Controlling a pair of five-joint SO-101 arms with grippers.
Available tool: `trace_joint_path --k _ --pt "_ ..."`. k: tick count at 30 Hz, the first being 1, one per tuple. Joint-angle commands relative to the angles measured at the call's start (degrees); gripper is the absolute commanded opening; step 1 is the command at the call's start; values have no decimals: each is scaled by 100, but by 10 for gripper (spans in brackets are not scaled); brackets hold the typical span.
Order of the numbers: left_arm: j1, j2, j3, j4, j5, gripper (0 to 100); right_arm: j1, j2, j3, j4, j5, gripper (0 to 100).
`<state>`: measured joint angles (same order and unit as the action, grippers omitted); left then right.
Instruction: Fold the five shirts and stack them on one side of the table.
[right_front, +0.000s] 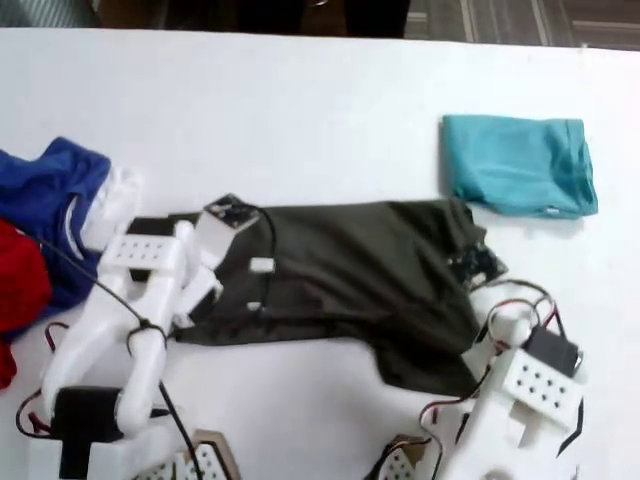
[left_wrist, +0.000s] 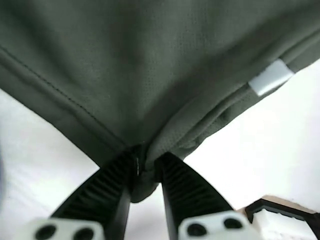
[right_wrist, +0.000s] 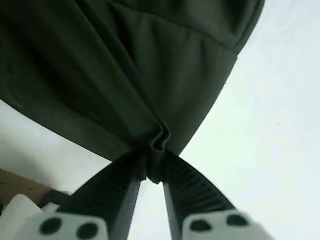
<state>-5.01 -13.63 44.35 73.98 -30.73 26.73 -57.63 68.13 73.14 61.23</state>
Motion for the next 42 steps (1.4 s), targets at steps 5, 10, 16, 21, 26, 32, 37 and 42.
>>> trace_joint_path --k 5,10,16,21,26,32,37,42 --pt "44 -202 734 -589 -26 26 57 -760 431 -57 281 20" --pt "44 -211 813 -677 -26 34 22 -910 457 -57 273 26" --pt "9 -246 629 -387 -70 237 22 -919 167 31 237 205" --pt "0 -255 -497 571 -141 208 -321 -919 -800 655 -26 244" --pt "0 -237 -2229 1714 -202 207 -936 -866 -1749 602 -1011 205" --pt "-176 -141 -3160 1398 -26 34 -1859 -646 -1899 -488 -2198 15" --pt "97 941 -3046 519 492 25 -2343 752 -1934 -1455 -2523 22" --pt "325 2514 -3292 -246 985 26 -2378 2695 -2171 -2396 -2927 19"
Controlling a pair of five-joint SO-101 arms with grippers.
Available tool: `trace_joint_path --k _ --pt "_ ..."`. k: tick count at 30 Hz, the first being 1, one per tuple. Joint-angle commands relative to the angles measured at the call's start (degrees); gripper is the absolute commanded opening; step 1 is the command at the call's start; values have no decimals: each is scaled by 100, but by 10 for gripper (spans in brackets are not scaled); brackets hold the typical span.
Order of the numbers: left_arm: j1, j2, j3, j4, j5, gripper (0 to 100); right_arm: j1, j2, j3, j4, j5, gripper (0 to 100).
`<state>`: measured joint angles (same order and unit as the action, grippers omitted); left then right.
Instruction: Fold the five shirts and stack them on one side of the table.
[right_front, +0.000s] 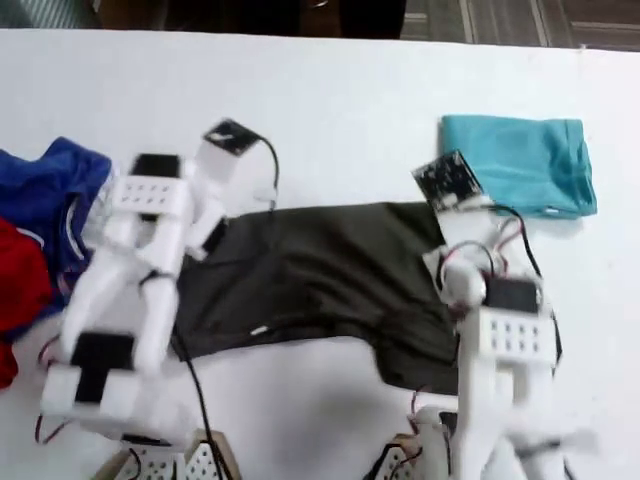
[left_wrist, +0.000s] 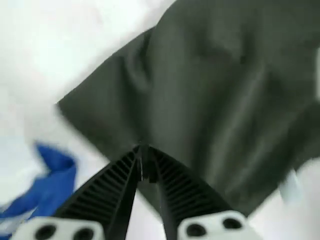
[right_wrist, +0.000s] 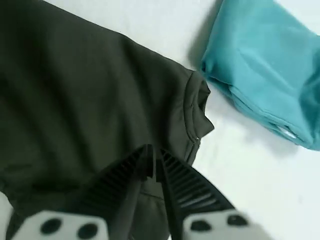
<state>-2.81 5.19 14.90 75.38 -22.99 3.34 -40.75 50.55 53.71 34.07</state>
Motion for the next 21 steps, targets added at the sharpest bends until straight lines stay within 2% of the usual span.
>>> trace_joint_path --k 1,5,11,16,21 --pt "105 897 -470 -484 220 26 -40 1349 -554 -488 -255 19" --pt "0 1767 -1218 -686 229 26 -4 2457 -1134 -532 -273 19" --pt "-536 2804 -2774 -484 229 26 -4 3336 -1582 -541 -273 19" --pt "-809 3824 -4338 132 202 26 -31 3846 -1670 -901 -281 19" --pt "-862 4914 -6149 1178 202 26 -40 4242 -1670 -1323 -290 19"
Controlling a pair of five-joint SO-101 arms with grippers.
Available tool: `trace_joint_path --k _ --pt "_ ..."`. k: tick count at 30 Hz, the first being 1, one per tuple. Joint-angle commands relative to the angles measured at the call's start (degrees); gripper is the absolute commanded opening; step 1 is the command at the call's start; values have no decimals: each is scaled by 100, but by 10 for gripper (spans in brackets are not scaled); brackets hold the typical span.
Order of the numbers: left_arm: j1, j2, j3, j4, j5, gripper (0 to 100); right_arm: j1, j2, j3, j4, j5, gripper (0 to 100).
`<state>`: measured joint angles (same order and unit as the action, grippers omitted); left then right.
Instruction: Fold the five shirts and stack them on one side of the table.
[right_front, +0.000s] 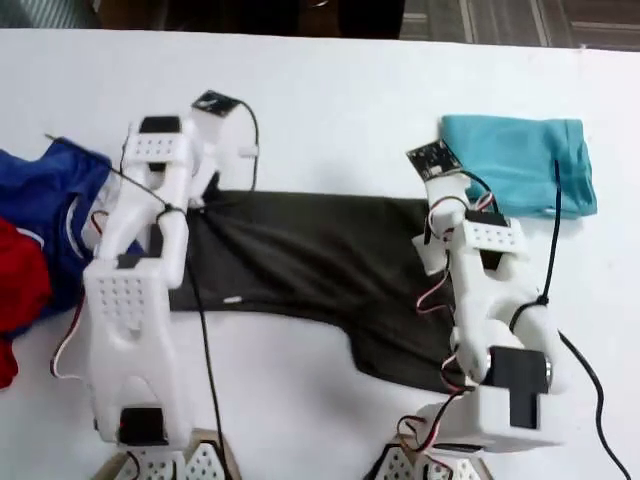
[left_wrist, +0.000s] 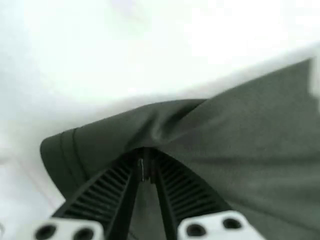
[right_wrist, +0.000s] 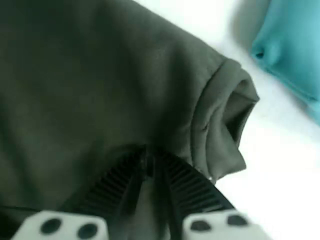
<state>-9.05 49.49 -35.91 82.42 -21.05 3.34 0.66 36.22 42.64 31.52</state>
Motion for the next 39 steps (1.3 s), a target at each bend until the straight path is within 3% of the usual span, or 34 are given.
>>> trace_joint_path --k 1,5,8,13,18,22,30,33,39 --pt "-229 659 -1420 738 9 26 -31 136 -237 -233 -35 19" --pt "-176 1108 -2818 1864 9 26 145 -171 -255 -13 -35 19" --pt "-167 1064 -3187 2013 18 26 242 -848 -360 163 -316 19" --pt "-62 343 -2422 2013 35 26 207 -1323 -958 268 -958 19" --pt "-53 -923 -462 1934 -9 27 -224 -523 -1688 576 -958 19" --pt "-193 -1925 1411 1134 -18 27 -295 549 -2277 620 -958 19" --pt "-53 -3560 5657 -1582 -26 26 198 1921 -3138 760 -958 19" --pt "-53 -3877 6202 -2004 -26 26 365 2114 -3341 954 -976 19" --pt "-97 -4018 6193 -1978 -26 26 602 1912 -3815 1684 -993 19"
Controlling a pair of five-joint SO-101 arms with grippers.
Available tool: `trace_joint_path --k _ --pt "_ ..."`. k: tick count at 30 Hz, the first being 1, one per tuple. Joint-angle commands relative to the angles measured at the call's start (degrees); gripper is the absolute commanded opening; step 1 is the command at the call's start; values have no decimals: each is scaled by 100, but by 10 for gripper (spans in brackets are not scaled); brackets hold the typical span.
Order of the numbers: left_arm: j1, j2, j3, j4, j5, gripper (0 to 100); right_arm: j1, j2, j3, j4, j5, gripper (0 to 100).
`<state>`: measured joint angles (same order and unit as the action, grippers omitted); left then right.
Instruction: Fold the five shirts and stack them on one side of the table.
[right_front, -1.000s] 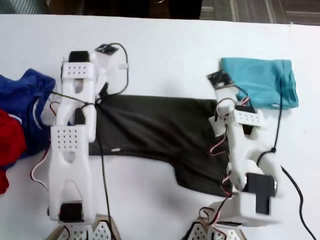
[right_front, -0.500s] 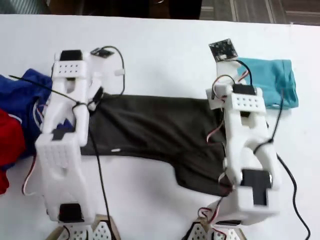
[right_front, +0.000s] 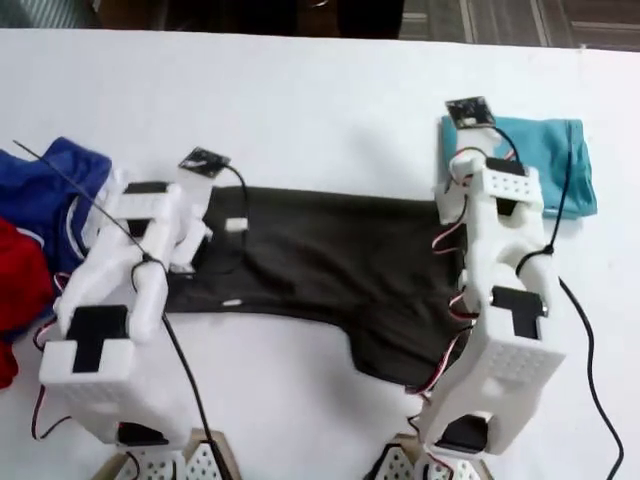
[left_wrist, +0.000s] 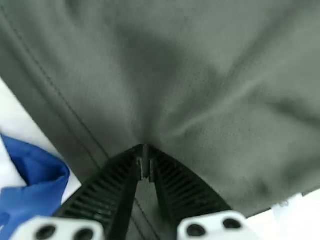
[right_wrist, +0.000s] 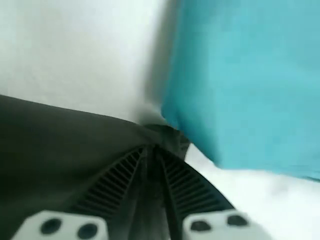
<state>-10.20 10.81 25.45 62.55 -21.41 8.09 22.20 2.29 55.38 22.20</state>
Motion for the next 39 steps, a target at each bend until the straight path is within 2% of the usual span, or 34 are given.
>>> trace_joint_path --k 1,8,11,17,23,32,39 --pt "9 -229 40 9 18 26 127 -365 -527 593 -35 19" --pt "26 -1618 154 624 26 26 -22 -1666 -738 1420 -9 19" --pt "35 -2505 611 695 18 26 -277 -2123 -738 1921 290 19" --pt "35 -3798 2105 0 -246 26 -514 -2642 -642 2651 413 19" --pt "18 -3543 2870 -905 -264 26 -549 -3002 580 2738 431 19" --pt "0 -2470 2818 -1204 -264 26 -1121 -5288 4018 1411 747 19" --pt "26 -2444 2800 -1231 -264 26 -1560 -5851 5284 567 747 19"
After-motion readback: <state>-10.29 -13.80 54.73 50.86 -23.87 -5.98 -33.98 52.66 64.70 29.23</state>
